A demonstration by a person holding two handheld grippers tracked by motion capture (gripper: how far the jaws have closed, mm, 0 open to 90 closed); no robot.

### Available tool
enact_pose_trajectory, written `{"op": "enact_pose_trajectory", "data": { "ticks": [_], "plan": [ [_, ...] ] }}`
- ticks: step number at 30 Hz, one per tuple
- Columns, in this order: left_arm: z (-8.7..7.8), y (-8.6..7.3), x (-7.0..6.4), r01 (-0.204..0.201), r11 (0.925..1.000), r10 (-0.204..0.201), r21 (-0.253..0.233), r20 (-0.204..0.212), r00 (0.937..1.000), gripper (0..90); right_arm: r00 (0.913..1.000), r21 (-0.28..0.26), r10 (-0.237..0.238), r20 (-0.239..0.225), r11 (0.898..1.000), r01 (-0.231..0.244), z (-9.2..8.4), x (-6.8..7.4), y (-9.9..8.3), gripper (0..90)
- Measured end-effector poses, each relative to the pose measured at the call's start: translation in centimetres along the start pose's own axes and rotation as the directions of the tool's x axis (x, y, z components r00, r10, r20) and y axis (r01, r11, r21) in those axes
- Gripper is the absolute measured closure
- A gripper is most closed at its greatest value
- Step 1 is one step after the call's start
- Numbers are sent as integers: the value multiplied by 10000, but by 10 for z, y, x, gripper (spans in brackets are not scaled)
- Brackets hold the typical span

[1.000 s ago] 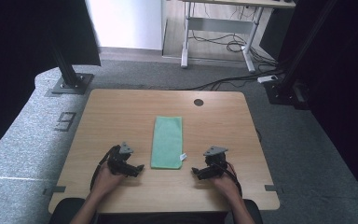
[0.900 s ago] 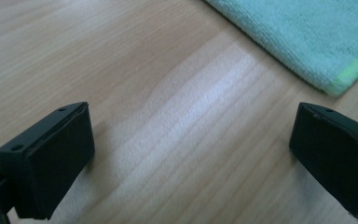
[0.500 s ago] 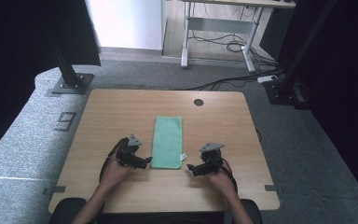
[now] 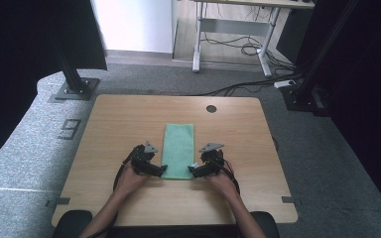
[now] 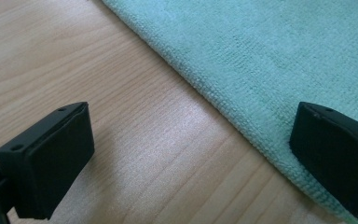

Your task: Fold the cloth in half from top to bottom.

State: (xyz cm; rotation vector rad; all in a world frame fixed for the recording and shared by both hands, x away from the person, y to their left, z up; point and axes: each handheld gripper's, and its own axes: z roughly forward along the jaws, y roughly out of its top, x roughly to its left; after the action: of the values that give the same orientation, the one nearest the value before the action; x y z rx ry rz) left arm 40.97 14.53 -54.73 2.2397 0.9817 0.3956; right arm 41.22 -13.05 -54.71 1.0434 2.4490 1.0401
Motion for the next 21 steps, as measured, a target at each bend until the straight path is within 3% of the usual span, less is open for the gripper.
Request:
{"op": "enact_pose_trajectory", "data": {
  "ticks": [9, 17, 21],
  "plan": [
    [-9, -5, -13, -275, 9995, 276, 165, -67, 9996, 36, 9999, 184, -97, -116, 9998, 99, -5, 10, -13, 14],
    [-22, -18, -29, -126, 9988, 96, 467, 639, 9979, 74, 9990, 321, -329, -287, 9989, 338, -18, 26, -24, 15],
    [-28, -19, -37, -384, 9970, 311, 667, 1077, 9937, 77, 9986, 273, -403, -342, 9988, 412, -26, 32, -32, 37]
  ]
}}
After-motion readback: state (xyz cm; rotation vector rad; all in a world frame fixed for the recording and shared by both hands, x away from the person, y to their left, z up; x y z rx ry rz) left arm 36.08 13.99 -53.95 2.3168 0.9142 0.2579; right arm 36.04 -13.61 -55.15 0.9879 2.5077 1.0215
